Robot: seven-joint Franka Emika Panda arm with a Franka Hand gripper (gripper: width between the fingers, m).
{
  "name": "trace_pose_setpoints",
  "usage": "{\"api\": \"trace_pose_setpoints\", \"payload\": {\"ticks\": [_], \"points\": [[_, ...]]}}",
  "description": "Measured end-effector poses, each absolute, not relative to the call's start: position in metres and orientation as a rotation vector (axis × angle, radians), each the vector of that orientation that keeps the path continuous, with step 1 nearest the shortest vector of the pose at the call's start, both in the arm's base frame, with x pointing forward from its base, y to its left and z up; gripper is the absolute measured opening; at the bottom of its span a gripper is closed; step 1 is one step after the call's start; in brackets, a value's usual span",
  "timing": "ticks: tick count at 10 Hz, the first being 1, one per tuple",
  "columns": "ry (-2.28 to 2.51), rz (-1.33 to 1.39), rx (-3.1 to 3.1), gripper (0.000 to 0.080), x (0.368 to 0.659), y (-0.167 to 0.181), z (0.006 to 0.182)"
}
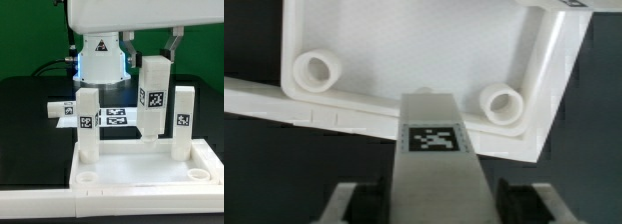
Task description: Assemble desk
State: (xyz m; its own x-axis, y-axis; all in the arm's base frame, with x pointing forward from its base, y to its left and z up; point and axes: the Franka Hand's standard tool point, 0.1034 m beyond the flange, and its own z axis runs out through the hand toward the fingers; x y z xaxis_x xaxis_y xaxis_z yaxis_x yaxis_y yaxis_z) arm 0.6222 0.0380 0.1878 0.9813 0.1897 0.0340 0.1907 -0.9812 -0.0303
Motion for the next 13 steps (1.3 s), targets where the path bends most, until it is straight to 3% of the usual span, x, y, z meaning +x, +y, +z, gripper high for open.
{"api": "trace_pose_setpoints", "payload": {"ticks": [3, 6, 13], "points": [[-0.256, -0.053, -3.102, 0.0287, 0.621, 0.044, 0.185], [-0.24, -0.029, -3.107, 0.0287, 0.613, 0.093, 0.167], [-0.239, -0.069, -3.105, 0.0287, 0.626, 0.105, 0.155]]}}
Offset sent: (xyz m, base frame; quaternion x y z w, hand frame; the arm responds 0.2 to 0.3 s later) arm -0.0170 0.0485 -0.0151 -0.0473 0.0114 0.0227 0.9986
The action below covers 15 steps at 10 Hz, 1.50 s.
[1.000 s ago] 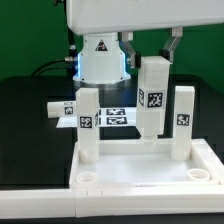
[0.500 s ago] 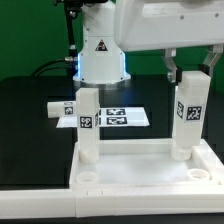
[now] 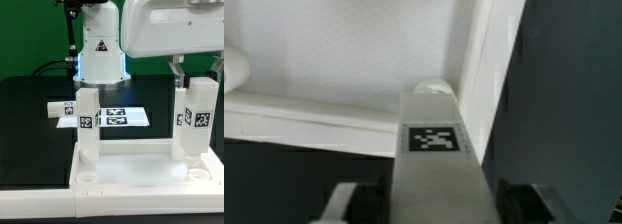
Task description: Assemble desk
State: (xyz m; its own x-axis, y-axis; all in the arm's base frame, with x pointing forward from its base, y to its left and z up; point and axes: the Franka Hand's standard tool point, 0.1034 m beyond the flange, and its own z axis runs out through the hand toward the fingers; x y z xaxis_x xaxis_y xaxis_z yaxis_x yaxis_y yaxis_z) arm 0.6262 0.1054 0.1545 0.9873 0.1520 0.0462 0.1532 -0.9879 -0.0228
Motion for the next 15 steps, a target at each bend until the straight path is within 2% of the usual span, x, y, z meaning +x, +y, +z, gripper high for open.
{"api": "trace_pose_setpoints", "payload": {"ticks": [5, 15], "points": [[-0.249, -0.047, -3.104, 0.0287, 0.6238, 0.1106, 0.1439], [-0.252, -0.088, -3.101, 0.0287, 0.632, 0.1131, 0.1438]]}}
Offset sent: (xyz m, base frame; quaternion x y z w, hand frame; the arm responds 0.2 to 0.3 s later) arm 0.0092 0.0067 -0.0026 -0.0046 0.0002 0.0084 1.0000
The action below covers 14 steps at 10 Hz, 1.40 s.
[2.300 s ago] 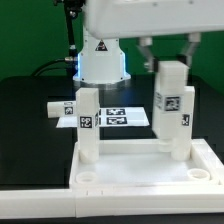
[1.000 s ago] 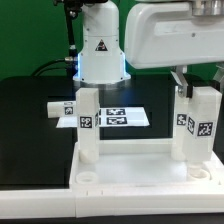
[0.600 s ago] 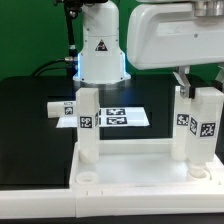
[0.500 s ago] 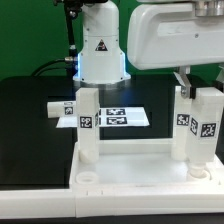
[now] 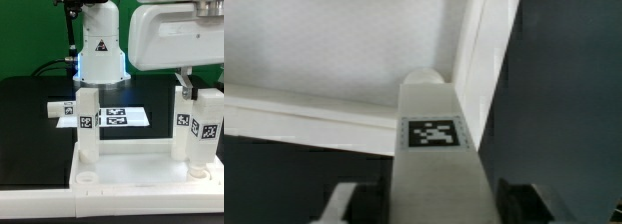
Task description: Assemble desk
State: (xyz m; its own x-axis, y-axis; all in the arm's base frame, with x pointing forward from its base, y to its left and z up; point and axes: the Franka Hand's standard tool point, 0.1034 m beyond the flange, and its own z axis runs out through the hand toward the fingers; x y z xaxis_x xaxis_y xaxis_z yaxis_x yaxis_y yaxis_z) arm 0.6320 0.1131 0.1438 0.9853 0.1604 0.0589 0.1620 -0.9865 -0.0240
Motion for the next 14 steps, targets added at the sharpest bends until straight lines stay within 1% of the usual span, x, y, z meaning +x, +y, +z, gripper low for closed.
{"api": "trace_pose_setpoints", "payload": {"ticks": [7, 12, 14], "points": [[-0.251, -0.092, -3.102, 0.0287, 0.634, 0.113, 0.144], [-0.253, -0.125, -3.101, 0.0287, 0.635, 0.116, 0.133], [-0.254, -0.177, -3.097, 0.0287, 0.636, 0.117, 0.133]]}}
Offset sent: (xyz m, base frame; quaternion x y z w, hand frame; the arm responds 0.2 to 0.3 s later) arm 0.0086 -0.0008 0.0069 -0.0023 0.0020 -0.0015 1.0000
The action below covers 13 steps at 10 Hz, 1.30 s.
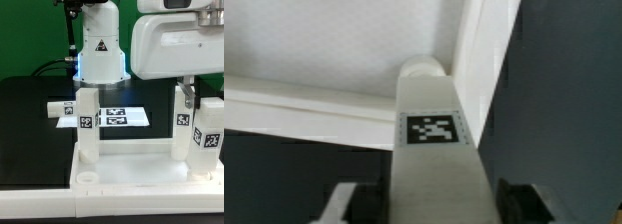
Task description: Assemble desk
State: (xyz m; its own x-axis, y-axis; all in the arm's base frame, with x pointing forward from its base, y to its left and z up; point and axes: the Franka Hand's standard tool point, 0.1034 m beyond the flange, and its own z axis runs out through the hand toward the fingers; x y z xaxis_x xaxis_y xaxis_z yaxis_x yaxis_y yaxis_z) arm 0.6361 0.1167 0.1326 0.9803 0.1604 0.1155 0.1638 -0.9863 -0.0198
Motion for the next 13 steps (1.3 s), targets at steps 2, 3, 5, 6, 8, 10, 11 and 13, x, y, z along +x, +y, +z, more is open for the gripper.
{"api": "trace_pose_setpoints", "payload": {"ticks": [2, 3, 5, 6, 8, 10, 11, 13], "points": [[-0.257, -0.22, -3.094, 0.0287, 0.637, 0.116, 0.133], [-0.272, -0.206, -3.1, 0.0287, 0.633, 0.114, 0.133], [-0.317, -0.195, -3.109, 0.0287, 0.62, 0.1, 0.132], [-0.314, -0.201, -3.109, 0.0287, 0.617, 0.1, 0.126], [-0.308, -0.246, -3.105, 0.0287, 0.624, 0.102, 0.127], [-0.309, -0.248, -3.105, 0.0287, 0.626, 0.102, 0.127], [-0.309, -0.247, -3.105, 0.0402, 0.626, 0.102, 0.127], [-0.309, -0.247, -3.105, 0.0568, 0.625, 0.102, 0.127]]}}
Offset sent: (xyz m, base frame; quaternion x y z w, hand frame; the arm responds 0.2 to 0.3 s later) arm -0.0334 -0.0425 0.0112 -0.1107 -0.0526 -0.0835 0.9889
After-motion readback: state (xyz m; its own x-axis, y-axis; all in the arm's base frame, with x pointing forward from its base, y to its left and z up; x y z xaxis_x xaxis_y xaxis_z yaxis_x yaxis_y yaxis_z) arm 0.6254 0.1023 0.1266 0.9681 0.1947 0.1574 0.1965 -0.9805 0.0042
